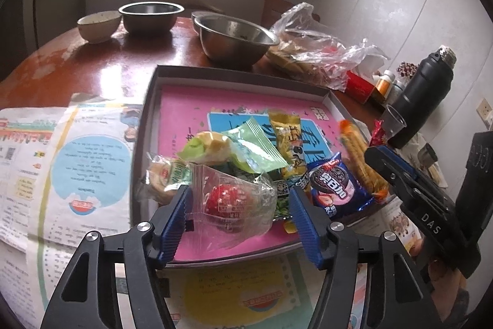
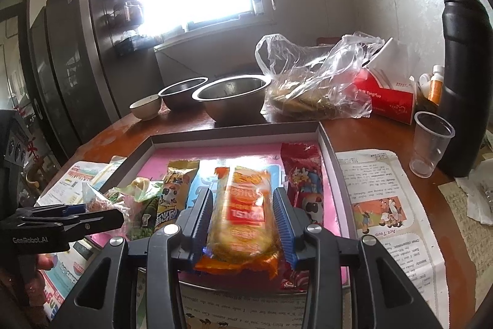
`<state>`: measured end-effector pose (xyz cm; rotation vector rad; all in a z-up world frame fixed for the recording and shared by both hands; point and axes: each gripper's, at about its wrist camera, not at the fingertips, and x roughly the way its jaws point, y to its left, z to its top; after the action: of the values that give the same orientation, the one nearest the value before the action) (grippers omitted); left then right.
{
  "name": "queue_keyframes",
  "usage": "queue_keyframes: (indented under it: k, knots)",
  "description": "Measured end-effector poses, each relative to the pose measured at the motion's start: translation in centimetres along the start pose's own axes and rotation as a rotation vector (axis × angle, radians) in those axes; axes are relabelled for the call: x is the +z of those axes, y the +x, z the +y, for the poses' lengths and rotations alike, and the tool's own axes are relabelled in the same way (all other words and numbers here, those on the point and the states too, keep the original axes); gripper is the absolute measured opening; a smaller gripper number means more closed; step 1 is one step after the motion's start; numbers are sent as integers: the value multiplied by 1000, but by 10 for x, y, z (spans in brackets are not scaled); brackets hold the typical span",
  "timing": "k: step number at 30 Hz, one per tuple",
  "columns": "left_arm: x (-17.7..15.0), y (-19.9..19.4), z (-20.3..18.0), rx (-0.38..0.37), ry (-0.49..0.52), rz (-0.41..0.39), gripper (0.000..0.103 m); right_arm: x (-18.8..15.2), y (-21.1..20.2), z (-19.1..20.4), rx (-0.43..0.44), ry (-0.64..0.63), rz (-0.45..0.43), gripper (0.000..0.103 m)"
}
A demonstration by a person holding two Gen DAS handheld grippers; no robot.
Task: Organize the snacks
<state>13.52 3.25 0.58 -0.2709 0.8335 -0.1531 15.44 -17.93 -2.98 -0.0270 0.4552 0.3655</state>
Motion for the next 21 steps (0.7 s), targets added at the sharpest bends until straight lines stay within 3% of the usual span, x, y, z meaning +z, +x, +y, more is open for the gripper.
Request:
queue_keyframes:
  k: [5,21]
  knots:
    - [2,-7,1,21,2,-19,71,2,-8,0,-6,-1,-25,47]
    - [5,-48,1,80,4,-115,78,8,-44,16,18,-33,-86,53]
